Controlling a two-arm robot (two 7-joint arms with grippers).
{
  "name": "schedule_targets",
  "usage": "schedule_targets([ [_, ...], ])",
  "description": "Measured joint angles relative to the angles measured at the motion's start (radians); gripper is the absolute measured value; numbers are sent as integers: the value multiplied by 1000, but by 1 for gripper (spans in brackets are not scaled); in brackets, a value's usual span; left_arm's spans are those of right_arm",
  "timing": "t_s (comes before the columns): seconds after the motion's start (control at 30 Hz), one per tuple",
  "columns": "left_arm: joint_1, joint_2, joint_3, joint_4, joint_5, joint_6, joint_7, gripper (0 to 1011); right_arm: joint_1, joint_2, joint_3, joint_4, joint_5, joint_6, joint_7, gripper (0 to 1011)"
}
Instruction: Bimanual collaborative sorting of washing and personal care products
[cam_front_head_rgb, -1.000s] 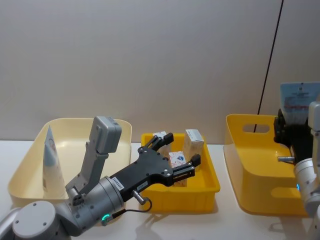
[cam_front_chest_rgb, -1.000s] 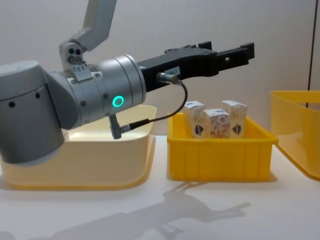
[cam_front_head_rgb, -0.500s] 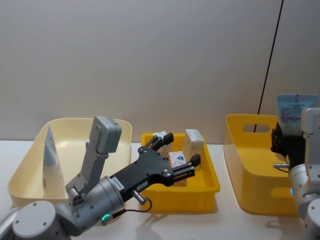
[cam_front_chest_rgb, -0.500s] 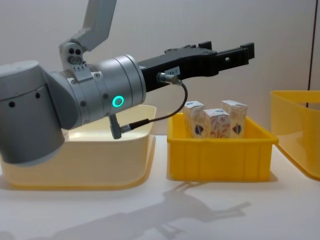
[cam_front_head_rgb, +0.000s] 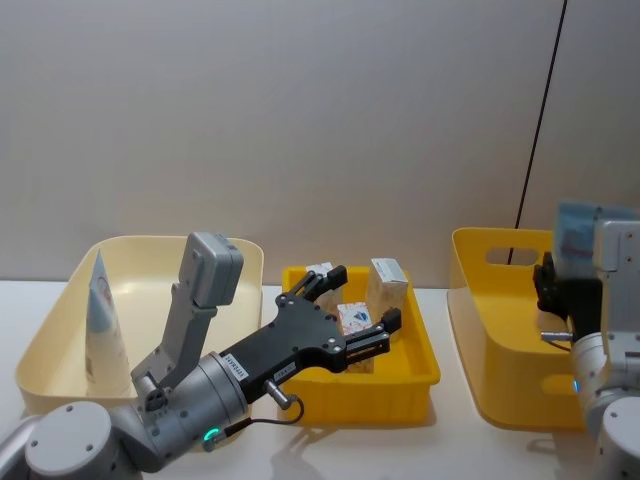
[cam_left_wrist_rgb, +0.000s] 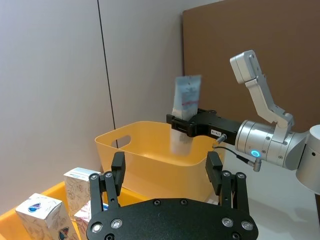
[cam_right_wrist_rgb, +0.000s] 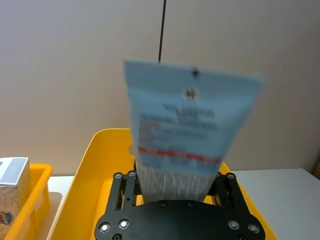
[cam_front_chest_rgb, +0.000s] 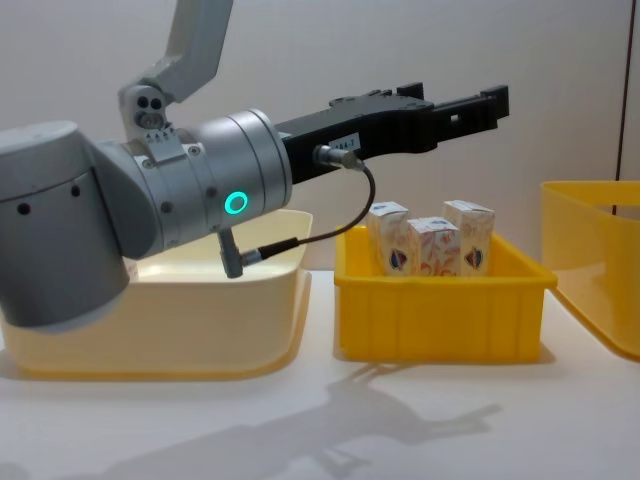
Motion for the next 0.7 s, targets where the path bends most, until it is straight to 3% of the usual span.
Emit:
schedule_targets([
  [0.4,0,0,0,0,0,0,0,1000,3,-6,1,8,-4,5,-6,998],
  [0.7,0,0,0,0,0,0,0,1000,4,-8,2,10,-5,5,-8,1001],
])
